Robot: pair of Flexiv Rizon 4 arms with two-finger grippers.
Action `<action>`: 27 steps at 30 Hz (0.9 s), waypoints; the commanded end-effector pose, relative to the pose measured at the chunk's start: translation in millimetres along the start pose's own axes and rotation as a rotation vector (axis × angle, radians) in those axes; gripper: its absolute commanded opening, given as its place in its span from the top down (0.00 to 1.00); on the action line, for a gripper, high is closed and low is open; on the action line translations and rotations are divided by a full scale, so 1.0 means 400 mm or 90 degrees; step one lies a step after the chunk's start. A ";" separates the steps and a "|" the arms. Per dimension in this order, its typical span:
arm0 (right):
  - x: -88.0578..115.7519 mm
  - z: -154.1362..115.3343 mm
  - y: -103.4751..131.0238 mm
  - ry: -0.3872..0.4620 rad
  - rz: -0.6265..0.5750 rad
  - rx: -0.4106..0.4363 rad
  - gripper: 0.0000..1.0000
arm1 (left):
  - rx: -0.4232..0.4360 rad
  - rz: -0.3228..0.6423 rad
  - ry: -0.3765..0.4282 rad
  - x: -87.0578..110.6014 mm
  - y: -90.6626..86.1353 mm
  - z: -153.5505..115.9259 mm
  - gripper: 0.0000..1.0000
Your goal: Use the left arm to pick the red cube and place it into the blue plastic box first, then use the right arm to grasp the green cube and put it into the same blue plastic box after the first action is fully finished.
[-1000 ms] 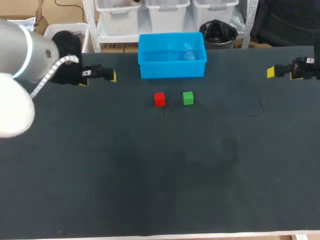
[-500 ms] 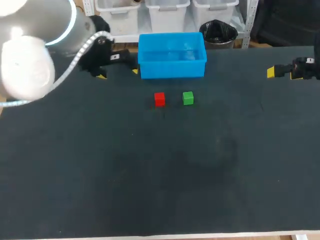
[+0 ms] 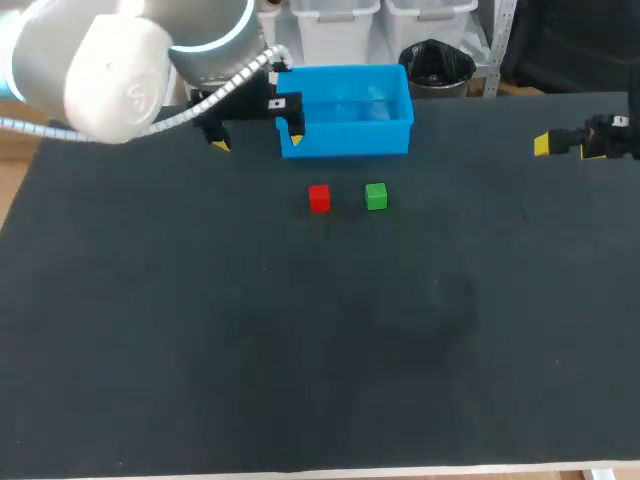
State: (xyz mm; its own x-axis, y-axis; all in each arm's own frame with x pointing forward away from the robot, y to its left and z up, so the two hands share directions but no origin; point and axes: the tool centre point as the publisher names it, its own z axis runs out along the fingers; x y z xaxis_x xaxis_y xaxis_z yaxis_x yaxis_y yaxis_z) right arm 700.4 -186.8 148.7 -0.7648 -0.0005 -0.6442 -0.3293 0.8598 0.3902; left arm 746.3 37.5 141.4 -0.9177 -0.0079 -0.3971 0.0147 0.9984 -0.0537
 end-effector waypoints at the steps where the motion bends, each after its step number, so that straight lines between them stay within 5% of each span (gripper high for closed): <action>1: -0.001 -0.001 0.001 0.000 0.000 0.001 0.00 | -0.159 0.000 0.001 -0.005 -0.010 -0.001 0.00; 12: -0.001 -0.001 0.001 0.000 0.000 0.001 0.00 | -0.152 -0.011 0.008 -0.005 -0.019 0.000 0.00; 27: -0.001 -0.001 0.001 0.000 0.000 0.001 0.00 | -0.065 -0.048 0.046 -0.025 -0.085 0.032 0.00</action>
State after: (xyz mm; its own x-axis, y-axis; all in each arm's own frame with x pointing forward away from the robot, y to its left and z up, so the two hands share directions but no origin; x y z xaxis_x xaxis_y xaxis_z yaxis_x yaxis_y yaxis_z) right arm 700.4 -186.8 148.7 -0.7648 -0.0005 -0.6442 -0.3293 0.8598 0.3902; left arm 752.8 4.5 139.0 -0.9385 -0.0855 -0.3345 -0.0995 0.9947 0.0250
